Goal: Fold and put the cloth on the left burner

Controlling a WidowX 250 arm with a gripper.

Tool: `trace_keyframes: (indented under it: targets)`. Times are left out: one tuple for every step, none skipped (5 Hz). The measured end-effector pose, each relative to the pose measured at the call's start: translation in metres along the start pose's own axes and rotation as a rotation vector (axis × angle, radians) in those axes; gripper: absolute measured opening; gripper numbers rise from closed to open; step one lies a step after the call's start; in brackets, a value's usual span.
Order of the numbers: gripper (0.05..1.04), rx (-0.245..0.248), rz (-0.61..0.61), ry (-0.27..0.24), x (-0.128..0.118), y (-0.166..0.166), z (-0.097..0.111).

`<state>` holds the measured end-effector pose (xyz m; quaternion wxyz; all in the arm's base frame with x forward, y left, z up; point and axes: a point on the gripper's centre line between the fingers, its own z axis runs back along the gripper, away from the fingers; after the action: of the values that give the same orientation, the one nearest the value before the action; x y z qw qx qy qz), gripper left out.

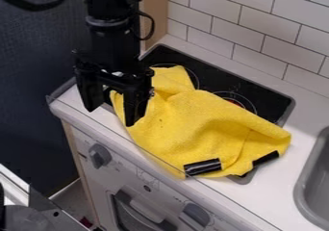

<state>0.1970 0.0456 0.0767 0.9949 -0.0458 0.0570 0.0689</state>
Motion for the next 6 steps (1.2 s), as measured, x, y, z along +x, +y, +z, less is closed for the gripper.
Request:
trace_keyframes:
  targets:
    - [1.001, -0.003, -0.008, 0.023, -0.002, -0.001, -0.005]
    - [1.001, 0.021, -0.224, 0.123, 0.007, -0.01, -0.019]
    - [1.001, 0.037, -0.493, 0.144, 0.018, -0.032, -0.024]
    - [1.001, 0.042, -0.724, 0.124, 0.023, -0.054, -0.031]
    - [1.001, 0.045, -0.853, 0.008, 0.031, -0.081, -0.047]
    - [1.001, 0.081, -0.914, -0.074, 0.03, -0.095, -0.062]
